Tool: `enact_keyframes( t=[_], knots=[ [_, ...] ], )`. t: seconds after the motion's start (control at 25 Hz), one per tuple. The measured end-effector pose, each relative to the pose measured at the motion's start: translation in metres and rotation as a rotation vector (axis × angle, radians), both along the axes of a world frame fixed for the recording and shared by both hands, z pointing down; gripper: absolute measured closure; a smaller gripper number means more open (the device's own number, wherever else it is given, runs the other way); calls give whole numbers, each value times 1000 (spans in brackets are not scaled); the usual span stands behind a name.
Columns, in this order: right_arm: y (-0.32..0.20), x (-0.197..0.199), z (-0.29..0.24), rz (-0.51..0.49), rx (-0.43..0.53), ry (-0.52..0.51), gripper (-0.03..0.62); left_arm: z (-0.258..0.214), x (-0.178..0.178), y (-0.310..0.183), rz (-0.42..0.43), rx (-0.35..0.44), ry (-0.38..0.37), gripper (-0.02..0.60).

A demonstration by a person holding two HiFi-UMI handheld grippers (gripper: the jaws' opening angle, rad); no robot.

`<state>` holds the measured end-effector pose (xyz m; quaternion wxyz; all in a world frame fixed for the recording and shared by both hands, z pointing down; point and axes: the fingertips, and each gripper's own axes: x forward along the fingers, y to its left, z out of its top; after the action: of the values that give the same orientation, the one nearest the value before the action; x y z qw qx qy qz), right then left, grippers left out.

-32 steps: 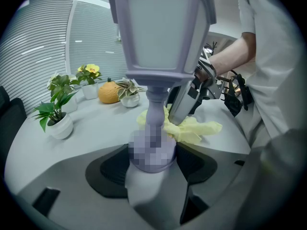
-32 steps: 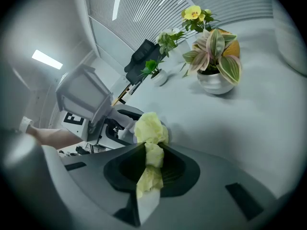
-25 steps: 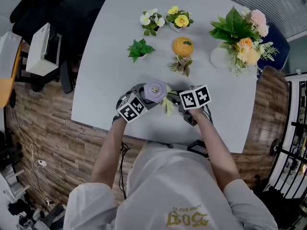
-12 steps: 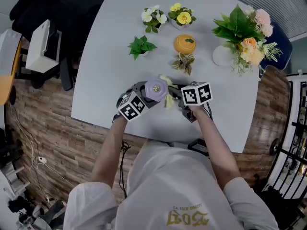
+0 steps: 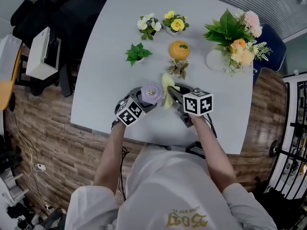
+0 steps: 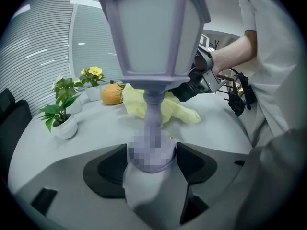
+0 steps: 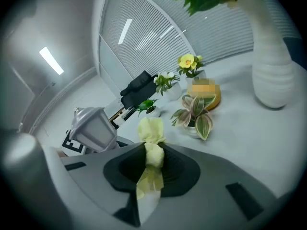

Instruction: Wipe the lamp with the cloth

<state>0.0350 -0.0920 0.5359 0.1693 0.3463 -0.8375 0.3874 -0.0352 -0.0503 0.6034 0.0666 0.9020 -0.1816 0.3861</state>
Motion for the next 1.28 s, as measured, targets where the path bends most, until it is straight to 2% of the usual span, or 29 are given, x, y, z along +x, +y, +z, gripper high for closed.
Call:
enact_keyframes(
  t=[0.32,0.52,0.6,0.72,1.0,1.28],
  knots=[
    [14,16,-40,75,162,44,520,-35,-7,8,-184,5,155,276],
    [28,28,-67,118,256,69,520,-65,-21,21,-369,17,305,278],
    [36,32,-79,142,292,71,520,-85,-30,24,-446,54,369,310],
    [46,32,-95,153,354,85,520,-119,-42,24,-531,127,447,398],
    [65,27,-133,164,471,83,520,-194,-51,30,-603,290,540,559],
    [76,22,-153,163,535,84,520,-219,-51,31,-633,323,540,580]
  ],
)
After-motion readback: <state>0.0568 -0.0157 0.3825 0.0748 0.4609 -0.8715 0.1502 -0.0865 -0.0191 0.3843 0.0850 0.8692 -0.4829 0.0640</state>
